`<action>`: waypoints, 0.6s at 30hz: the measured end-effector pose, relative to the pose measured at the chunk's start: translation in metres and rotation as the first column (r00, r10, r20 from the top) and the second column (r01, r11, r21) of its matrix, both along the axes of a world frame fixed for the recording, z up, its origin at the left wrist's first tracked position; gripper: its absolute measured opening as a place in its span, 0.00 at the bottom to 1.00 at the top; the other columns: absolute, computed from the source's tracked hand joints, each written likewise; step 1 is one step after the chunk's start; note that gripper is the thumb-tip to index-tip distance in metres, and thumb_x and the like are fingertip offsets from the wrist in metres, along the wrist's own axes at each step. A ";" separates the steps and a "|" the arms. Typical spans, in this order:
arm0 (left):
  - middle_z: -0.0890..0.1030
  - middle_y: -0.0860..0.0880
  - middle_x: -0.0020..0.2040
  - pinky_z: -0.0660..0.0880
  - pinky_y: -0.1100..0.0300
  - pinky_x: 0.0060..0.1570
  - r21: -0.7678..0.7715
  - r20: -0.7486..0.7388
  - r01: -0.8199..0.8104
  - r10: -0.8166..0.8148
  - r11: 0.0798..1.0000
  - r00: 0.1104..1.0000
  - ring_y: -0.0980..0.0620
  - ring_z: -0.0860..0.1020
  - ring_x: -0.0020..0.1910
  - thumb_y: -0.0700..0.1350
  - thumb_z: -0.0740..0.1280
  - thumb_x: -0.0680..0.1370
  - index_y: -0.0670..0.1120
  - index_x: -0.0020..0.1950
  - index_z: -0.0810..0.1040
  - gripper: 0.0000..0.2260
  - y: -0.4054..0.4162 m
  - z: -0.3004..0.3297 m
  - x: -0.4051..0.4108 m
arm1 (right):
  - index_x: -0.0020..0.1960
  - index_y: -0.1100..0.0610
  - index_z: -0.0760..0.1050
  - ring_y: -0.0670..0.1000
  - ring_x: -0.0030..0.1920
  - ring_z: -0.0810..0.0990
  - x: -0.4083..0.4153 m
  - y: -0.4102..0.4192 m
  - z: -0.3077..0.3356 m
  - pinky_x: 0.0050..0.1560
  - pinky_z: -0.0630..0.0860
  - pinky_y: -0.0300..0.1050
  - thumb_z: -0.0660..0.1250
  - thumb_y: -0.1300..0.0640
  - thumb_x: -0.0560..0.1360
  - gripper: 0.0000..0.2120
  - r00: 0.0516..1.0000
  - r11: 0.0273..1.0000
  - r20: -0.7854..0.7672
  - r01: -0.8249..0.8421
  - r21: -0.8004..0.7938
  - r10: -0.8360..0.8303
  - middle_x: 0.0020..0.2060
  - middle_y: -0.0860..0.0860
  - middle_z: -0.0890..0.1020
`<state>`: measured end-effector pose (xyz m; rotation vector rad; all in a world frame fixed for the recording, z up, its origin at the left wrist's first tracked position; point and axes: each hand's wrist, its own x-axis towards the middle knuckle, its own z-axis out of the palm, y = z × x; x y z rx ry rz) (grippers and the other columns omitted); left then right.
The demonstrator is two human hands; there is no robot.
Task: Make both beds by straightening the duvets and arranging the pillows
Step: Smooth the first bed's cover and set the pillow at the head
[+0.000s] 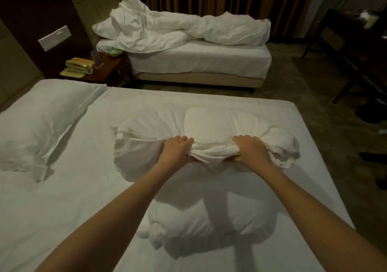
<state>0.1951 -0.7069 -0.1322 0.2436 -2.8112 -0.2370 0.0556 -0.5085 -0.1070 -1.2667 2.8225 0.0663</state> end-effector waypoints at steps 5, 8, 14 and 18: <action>0.78 0.46 0.34 0.64 0.56 0.31 0.024 0.032 -0.044 0.043 0.999 0.999 0.42 0.77 0.34 0.59 0.80 0.56 0.44 0.41 0.79 0.25 0.030 -0.036 0.016 | 0.63 0.56 0.70 0.56 0.58 0.73 0.019 0.023 -0.039 0.53 0.62 0.48 0.66 0.36 0.71 0.30 1.000 1.000 0.005 0.010 -0.018 -0.010 0.57 0.53 0.77; 0.75 0.50 0.29 0.69 0.58 0.27 0.023 0.032 -0.051 0.050 0.998 0.998 0.46 0.76 0.27 0.60 0.82 0.47 0.47 0.36 0.79 0.27 0.042 -0.070 0.033 | 0.63 0.56 0.71 0.56 0.58 0.73 0.035 0.033 -0.070 0.53 0.61 0.48 0.67 0.39 0.72 0.27 0.999 1.000 0.051 0.001 -0.030 0.001 0.58 0.54 0.76; 0.76 0.49 0.34 0.72 0.55 0.35 -0.012 0.005 -0.059 0.059 0.998 0.998 0.45 0.76 0.32 0.60 0.81 0.51 0.48 0.41 0.80 0.25 0.061 -0.138 0.073 | 0.48 0.59 0.78 0.61 0.43 0.80 0.069 0.048 -0.133 0.43 0.70 0.52 0.82 0.47 0.55 0.27 0.994 0.995 0.089 -0.052 -0.090 0.060 0.43 0.57 0.80; 0.76 0.48 0.37 0.73 0.54 0.39 -0.034 -0.072 -0.096 0.093 0.995 0.993 0.45 0.76 0.35 0.58 0.80 0.54 0.48 0.41 0.79 0.23 0.075 -0.169 0.084 | 0.41 0.54 0.77 0.56 0.33 0.79 0.077 0.055 -0.170 0.32 0.73 0.48 0.83 0.45 0.42 0.31 0.996 0.993 0.069 -0.043 -0.113 0.051 0.36 0.52 0.79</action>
